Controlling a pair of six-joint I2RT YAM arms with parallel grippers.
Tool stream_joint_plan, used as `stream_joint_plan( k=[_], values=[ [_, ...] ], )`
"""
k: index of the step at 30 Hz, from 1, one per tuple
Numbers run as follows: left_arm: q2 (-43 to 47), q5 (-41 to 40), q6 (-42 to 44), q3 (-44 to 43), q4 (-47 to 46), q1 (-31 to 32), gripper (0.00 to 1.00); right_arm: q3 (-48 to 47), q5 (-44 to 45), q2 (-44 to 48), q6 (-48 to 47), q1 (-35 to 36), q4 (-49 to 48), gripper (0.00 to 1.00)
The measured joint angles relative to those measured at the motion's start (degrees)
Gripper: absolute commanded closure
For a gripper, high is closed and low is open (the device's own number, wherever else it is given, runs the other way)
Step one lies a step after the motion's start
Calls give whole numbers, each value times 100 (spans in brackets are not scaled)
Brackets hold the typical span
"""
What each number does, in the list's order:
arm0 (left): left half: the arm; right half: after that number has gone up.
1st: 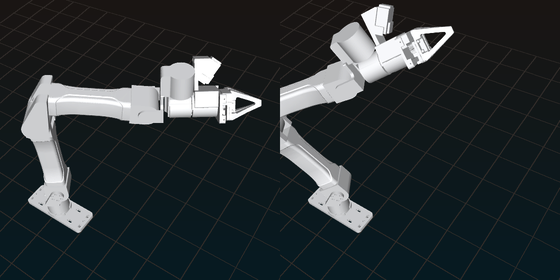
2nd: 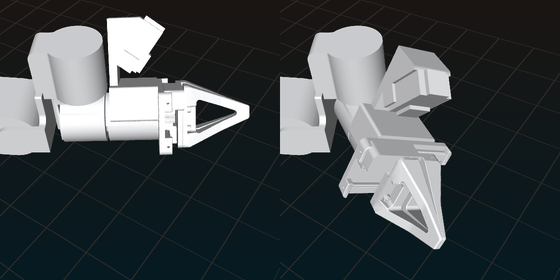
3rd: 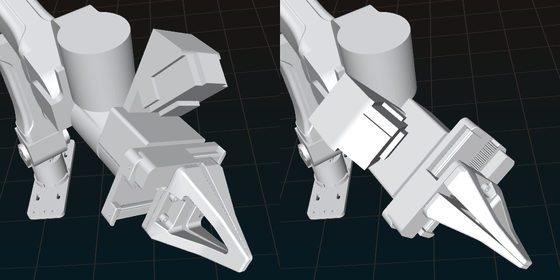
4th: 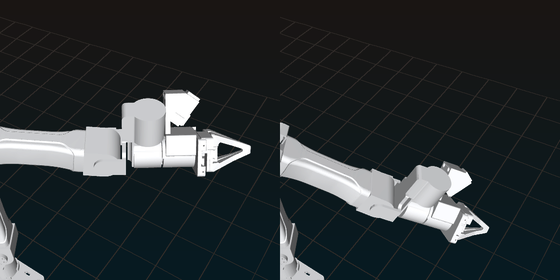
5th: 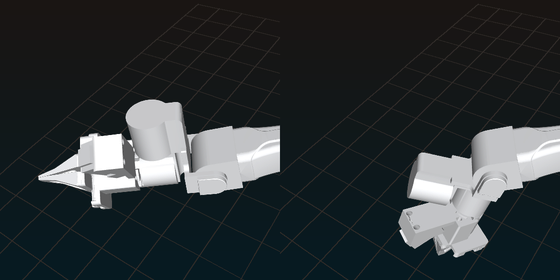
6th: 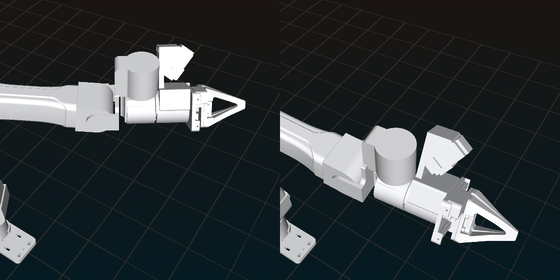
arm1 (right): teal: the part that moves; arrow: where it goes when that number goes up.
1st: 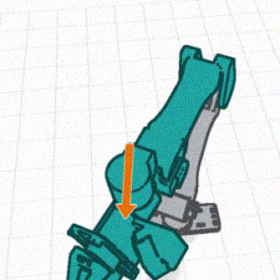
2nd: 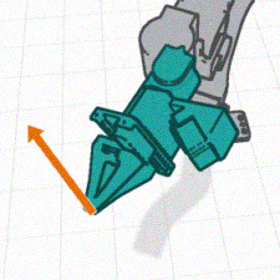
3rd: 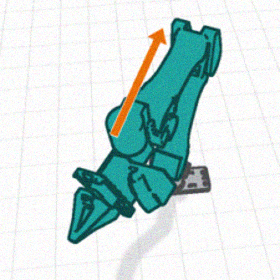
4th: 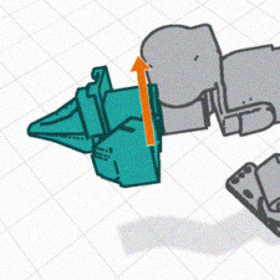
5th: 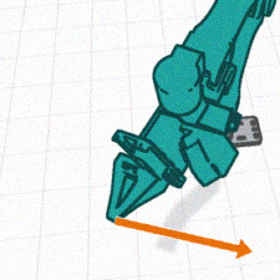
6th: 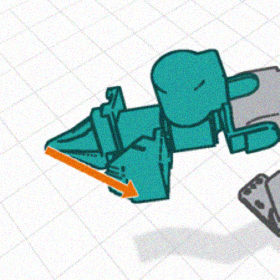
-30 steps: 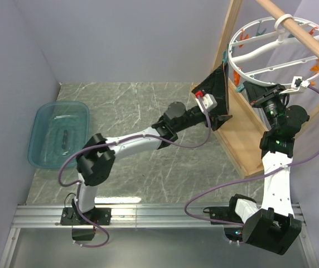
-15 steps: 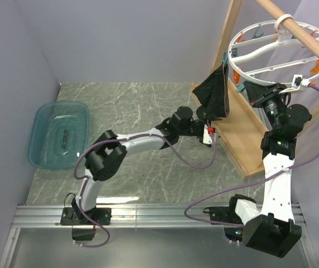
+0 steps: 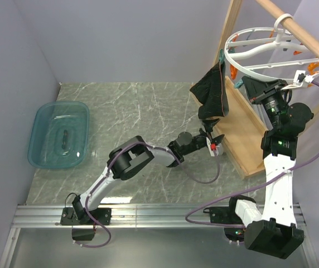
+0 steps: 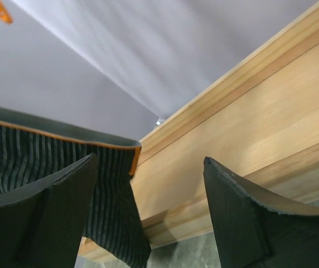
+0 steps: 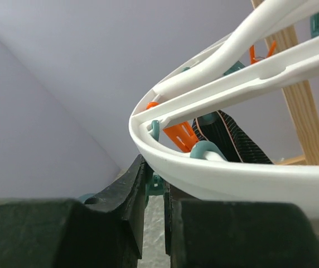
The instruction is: Clip the underwear to the hanger
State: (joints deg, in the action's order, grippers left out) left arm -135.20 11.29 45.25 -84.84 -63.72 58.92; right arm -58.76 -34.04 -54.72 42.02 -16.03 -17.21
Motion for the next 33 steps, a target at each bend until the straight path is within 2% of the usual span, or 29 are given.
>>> stream_joint_plan(
  k=[4,8,15,20,26,33],
  values=[
    [-264,-520,11,28,-568,92,13,-138,59,0,127,118,2,100],
    [-509,-1034,33,-125,-879,153,16,-205,170,-4,216,227,4,100],
    [-1172,-1711,57,-1036,-962,216,19,-269,286,-7,315,319,13,100],
    [-1661,-2076,160,-1991,-988,221,14,-275,315,-7,339,341,17,100],
    [-2087,-2406,358,-2778,-1058,219,19,-275,319,-4,358,343,28,100],
    [-2302,-2562,651,-2953,-1073,184,29,-275,323,-4,387,354,35,100]
  ],
)
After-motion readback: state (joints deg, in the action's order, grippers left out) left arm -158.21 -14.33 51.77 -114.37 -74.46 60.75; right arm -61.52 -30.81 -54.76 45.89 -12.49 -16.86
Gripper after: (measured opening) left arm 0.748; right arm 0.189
